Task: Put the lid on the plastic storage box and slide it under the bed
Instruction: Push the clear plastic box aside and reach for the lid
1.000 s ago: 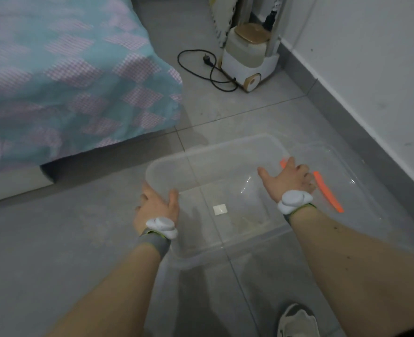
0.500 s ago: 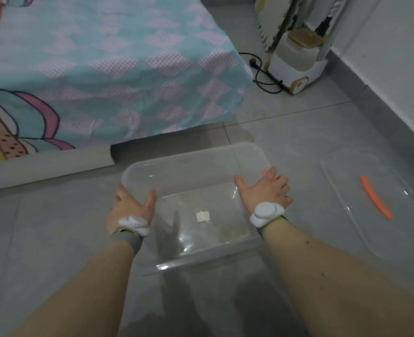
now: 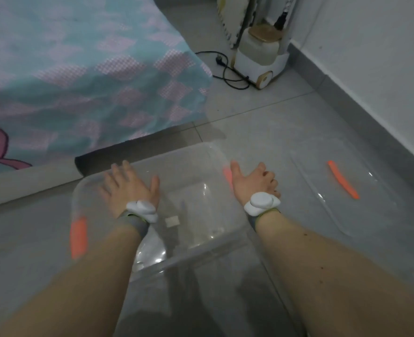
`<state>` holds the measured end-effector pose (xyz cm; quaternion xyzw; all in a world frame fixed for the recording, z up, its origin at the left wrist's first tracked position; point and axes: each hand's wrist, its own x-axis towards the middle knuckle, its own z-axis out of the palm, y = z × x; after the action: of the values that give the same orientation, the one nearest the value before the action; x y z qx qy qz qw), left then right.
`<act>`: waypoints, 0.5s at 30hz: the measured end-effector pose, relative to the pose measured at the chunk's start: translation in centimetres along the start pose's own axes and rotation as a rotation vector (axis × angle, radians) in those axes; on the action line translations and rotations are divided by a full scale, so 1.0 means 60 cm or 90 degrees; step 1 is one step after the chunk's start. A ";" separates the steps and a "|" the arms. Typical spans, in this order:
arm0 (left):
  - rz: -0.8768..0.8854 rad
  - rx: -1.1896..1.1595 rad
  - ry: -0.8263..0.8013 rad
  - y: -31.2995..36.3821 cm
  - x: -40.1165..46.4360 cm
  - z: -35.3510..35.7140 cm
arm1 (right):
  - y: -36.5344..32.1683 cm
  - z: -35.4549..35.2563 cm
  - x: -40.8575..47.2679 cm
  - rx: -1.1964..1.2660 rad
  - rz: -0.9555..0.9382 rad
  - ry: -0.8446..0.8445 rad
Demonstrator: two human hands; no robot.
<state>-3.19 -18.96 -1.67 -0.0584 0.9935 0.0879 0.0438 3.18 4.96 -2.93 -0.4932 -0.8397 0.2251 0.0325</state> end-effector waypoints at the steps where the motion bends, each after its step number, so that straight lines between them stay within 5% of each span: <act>1: 0.033 -0.012 0.007 0.043 0.001 0.000 | 0.017 -0.011 0.018 0.002 0.016 0.008; 7: 0.213 -0.071 -0.011 0.330 -0.028 0.023 | 0.149 -0.067 0.149 0.050 0.148 0.044; 15: 0.312 -0.065 -0.198 0.636 -0.094 0.163 | 0.370 -0.131 0.337 0.081 0.295 0.064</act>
<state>-1.61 20.73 -4.24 0.1955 0.9535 0.1538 0.1704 13.08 33.87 -8.36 -0.6804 -0.6853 0.2542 0.0529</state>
